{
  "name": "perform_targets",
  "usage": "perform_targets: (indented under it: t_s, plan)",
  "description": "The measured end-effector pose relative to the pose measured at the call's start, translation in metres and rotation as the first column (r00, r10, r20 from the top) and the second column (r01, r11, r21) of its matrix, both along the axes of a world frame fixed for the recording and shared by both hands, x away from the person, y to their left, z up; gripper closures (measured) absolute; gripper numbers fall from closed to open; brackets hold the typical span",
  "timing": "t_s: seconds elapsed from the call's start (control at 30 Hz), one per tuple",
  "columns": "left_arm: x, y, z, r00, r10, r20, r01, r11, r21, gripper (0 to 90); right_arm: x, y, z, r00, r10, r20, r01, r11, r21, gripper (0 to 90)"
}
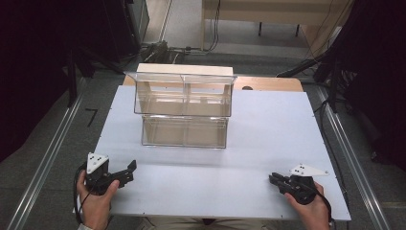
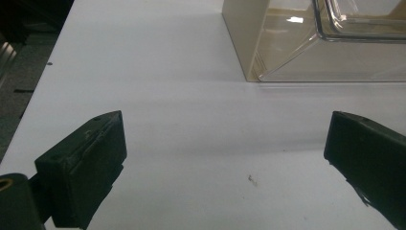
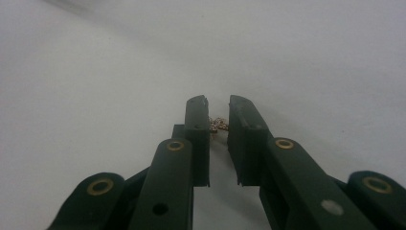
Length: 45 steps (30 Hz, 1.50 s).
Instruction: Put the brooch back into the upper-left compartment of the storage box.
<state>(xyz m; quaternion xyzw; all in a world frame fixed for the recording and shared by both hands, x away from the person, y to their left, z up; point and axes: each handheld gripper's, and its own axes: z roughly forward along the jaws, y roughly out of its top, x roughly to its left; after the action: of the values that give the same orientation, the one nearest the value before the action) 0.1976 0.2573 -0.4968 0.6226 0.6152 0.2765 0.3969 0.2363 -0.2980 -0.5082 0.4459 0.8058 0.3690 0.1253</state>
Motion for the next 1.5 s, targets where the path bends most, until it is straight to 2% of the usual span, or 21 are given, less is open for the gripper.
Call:
perform_targets:
  t_s: [0.47, 0.83, 1.5]
  plan:
    - [0.000, 0.000, 0.000, 1.0000, 0.001, 0.004, -0.001, 1.0000, -0.002, 1.4, -0.002, -0.001, 0.003, 0.9998, 0.012, 0.014, -0.012, 1.000, 0.010, 76.8]
    - [0.000, 0.000, 0.000, 1.0000, 0.002, 0.005, -0.002, 1.0000, -0.002, 1.4, -0.005, 0.000, 0.010, 0.9993, 0.017, 0.033, -0.018, 0.999, 0.040, 76.9]
    - [0.000, 0.000, 0.000, 1.0000, 0.000, -0.001, 0.000, 1.0000, 0.001, 1.4, -0.009, 0.018, 0.029, 0.9934, 0.067, 0.094, -0.076, 0.993, 0.096, 76.9]
